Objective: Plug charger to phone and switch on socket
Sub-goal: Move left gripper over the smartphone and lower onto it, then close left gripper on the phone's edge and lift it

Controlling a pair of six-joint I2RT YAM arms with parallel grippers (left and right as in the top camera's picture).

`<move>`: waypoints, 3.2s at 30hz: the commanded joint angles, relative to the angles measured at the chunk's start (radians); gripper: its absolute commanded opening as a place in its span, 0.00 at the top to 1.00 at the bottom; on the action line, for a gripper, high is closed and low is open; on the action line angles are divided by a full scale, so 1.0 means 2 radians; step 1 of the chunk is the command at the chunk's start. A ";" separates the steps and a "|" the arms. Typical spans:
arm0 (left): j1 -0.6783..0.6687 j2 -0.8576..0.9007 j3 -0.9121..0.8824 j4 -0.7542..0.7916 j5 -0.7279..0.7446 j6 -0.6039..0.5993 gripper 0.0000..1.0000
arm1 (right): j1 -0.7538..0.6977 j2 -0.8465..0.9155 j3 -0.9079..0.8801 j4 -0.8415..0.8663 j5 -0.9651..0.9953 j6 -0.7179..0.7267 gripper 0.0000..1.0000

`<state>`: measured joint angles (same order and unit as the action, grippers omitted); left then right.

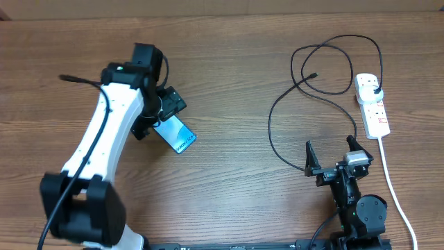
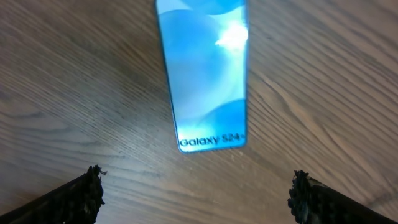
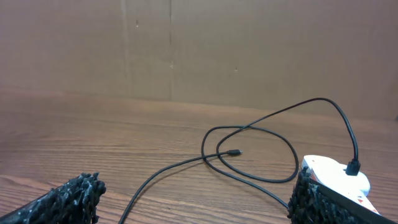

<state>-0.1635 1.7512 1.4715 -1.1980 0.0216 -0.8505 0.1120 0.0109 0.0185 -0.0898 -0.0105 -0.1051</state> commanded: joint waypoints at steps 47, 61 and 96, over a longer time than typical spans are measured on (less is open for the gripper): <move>0.010 0.190 -0.067 0.156 -0.011 -0.106 0.00 | 0.002 -0.004 -0.005 0.004 0.004 -0.001 0.00; 0.009 0.190 -0.088 0.170 0.009 -0.087 0.20 | 0.002 -0.004 -0.005 0.004 0.004 -0.001 0.00; 0.010 0.190 -0.028 0.076 0.257 0.153 0.38 | 0.002 -0.004 -0.005 0.004 0.004 -0.001 0.00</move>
<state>-0.1337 2.0853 1.4109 -1.0294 0.4263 -0.6556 0.1120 0.0109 0.0185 -0.0898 -0.0105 -0.1055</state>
